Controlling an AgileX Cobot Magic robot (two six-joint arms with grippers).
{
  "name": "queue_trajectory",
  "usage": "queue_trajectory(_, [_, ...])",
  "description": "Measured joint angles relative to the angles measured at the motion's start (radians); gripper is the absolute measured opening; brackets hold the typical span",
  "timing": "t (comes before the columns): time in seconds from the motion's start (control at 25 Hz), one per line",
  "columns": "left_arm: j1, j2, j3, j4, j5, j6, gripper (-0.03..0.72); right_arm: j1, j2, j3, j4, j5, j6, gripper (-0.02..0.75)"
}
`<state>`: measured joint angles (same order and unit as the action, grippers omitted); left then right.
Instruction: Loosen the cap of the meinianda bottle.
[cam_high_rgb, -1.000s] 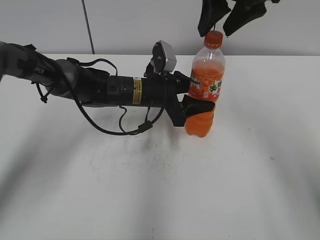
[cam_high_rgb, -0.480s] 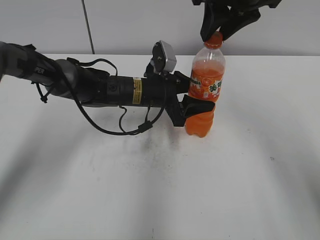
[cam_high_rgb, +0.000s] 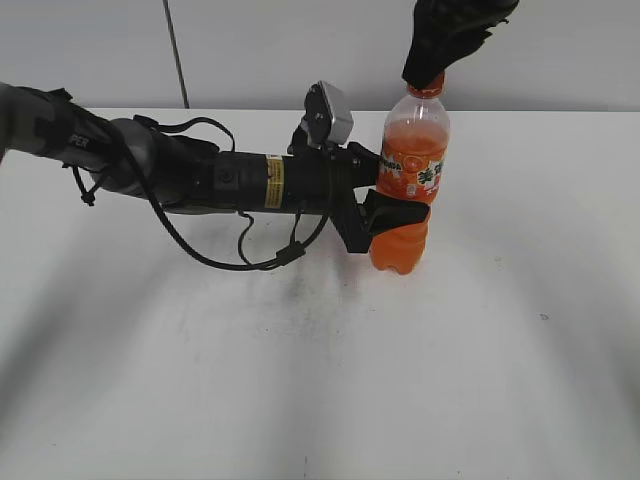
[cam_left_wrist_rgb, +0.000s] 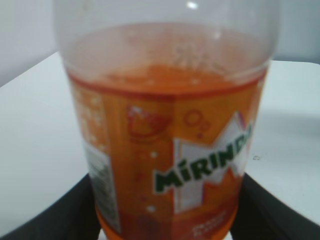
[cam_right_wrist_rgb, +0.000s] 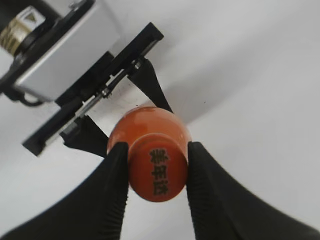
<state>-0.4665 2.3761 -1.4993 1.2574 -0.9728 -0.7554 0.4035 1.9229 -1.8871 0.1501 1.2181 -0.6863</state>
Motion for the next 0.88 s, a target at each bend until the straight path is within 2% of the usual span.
queue_trajectory(0.08, [0.000, 0.000, 0.000, 0.000, 0.000, 0.000, 0.433, 0.000, 0.000, 0.000, 0.000, 0.001, -0.241, 0.270])
queue_trajectory(0.16, [0.000, 0.000, 0.000, 0.000, 0.000, 0.000, 0.433, 0.000, 0.000, 0.000, 0.005, 0.003, -0.388, 0.270])
queue_trajectory(0.44, [0.000, 0.000, 0.000, 0.000, 0.000, 0.001, 0.433, 0.000, 0.000, 0.000, 0.020, 0.004, -0.465, 0.280])
queue_trajectory(0.48, [0.000, 0.000, 0.000, 0.000, 0.000, 0.001, 0.433, 0.000, 0.000, -0.001, 0.024, 0.004, -0.449, 0.307])
queue_trajectory(0.64, [0.000, 0.000, 0.000, 0.000, 0.001, 0.002, 0.433, 0.000, 0.000, -0.042, 0.045, 0.004, -0.294, 0.541])
queue_trajectory(0.68, [0.000, 0.000, 0.000, 0.000, 0.001, 0.002, 0.433, 0.000, 0.000, -0.056, 0.045, 0.004, -0.224, 0.573])
queue_trajectory(0.76, [0.000, 0.000, 0.000, 0.000, 0.003, 0.003, 0.433, 0.000, 0.000, -0.090, 0.044, 0.004, -0.013, 0.568])
queue_trajectory(0.88, [0.000, 0.000, 0.000, 0.000, 0.004, 0.003, 0.433, 0.000, 0.000, -0.123, 0.011, 0.003, 0.332, 0.513])
